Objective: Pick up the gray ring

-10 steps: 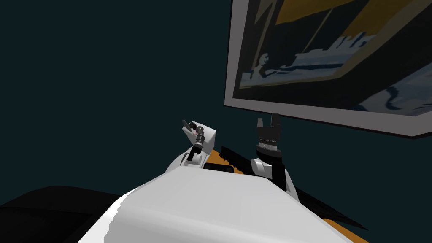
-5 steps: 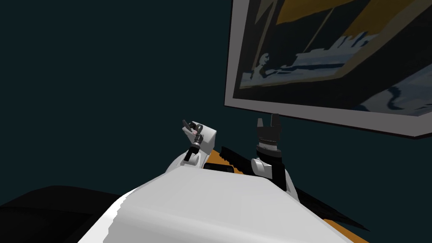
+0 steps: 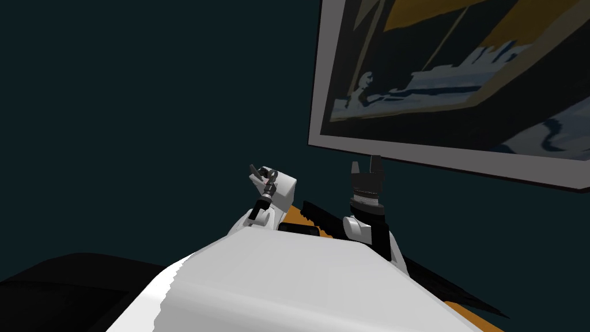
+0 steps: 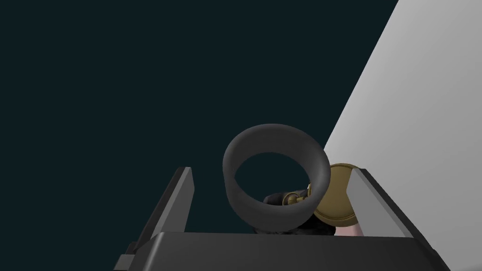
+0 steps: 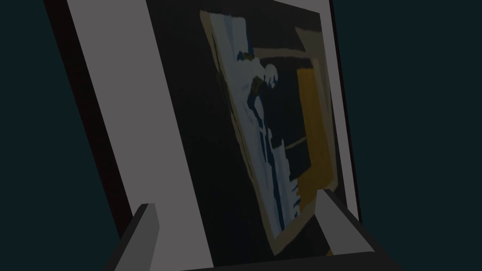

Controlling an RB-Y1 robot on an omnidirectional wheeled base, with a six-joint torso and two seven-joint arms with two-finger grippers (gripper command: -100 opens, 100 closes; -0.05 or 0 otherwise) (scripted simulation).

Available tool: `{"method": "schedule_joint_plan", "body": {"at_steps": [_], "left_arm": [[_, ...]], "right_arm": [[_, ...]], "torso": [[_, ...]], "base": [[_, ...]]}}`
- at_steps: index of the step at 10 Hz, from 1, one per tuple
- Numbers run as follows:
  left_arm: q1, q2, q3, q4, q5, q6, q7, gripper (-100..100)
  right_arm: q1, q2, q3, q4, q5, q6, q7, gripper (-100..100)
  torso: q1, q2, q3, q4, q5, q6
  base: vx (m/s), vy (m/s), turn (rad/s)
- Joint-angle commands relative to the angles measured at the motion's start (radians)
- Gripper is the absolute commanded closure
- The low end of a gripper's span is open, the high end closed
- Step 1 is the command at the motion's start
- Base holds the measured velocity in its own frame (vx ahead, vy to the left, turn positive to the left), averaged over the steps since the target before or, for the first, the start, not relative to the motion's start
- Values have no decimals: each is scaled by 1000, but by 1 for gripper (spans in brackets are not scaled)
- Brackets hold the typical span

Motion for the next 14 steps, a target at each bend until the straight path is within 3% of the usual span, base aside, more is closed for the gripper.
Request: {"method": "schedule_joint_plan", "body": {"at_steps": [1,6,7,8,9,10,11,14], "left_arm": [[4,-15,-2,-28,2,27,4,-100],[9,-121,5,-47,3,42,6,-100],[10,-110,3,-47,2,42,4,-100],[10,-112,3,-48,2,43,4,0],[13,-113,5,-77,2,68,4,-100],[12,-113,3,-63,2,54,4,-100],[12,-113,4,-65,1,57,3,100],[12,-113,3,-65,1,57,3,100]], "right_arm": [[0,0,0,0,0,0,0,0],[0,0,0,0,0,0,0,0],[0,0,0,0,0,0,0,0],[0,0,0,0,0,0,0,0],[0,0,0,0,0,0,0,0],[0,0,0,0,0,0,0,0],[0,0,0,0,0,0,0,0],[0,0,0,0,0,0,0,0]], "torso": [[0,0,0,0,0,0],[-1,1,1,0,0,0],[-1,1,1,0,0,0],[-1,1,1,0,0,0],[-1,1,1,0,0,0],[-3,-1,0,0,-1,0],[-2,0,0,0,-1,0],[-1,1,1,0,0,0]], "base": [[20,8,-6],[10,20,2],[0,0,0],[0,0,0],[50,-24,24],[26,-15,13],[0,0,0],[0,0,0]]}}
